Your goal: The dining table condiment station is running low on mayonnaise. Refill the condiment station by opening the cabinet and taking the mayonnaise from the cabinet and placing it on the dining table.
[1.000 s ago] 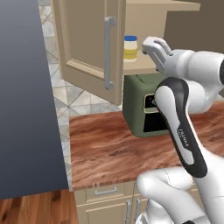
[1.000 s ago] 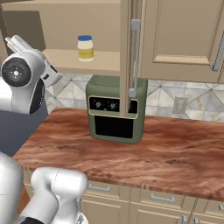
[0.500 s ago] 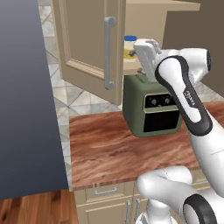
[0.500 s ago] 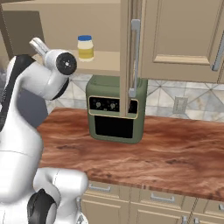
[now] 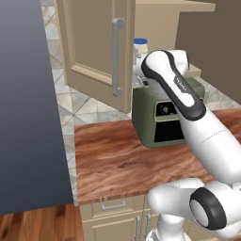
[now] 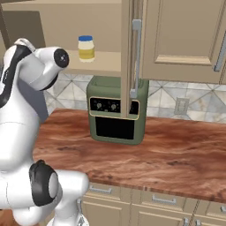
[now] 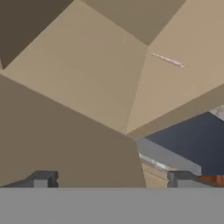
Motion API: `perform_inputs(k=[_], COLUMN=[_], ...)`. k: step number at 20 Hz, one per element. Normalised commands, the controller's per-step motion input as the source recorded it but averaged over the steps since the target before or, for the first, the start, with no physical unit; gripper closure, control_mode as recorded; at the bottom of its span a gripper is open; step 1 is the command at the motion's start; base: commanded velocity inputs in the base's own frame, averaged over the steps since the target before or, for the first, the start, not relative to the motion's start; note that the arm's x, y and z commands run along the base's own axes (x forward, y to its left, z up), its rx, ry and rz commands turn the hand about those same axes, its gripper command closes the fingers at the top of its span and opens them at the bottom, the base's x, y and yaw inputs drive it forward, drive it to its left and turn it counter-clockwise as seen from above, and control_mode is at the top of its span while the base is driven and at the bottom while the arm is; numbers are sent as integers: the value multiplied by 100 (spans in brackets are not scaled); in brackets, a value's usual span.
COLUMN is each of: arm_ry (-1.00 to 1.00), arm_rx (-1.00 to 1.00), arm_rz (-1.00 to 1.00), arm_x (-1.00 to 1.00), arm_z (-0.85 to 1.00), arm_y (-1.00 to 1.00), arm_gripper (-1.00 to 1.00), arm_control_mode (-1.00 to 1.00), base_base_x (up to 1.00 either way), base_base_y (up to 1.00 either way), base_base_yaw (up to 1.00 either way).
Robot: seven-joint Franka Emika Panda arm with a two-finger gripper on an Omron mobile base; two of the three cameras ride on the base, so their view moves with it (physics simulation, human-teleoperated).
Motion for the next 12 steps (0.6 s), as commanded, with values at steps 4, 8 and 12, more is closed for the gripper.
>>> perform_inputs(k=[4,8,12], arm_ry=[0,0,-7], arm_rx=[-3,-6,-11], arm_rz=[28,30,27], arm_x=[-25,-51,-56], arm_z=[0,0,0], arm_y=[97,97,97], arm_gripper=[-100,-100,-100], arm_control_mode=[-100,-100,-100], base_base_x=[0,0,0], base_base_y=[0,0,0], base_base_yaw=[0,0,0])
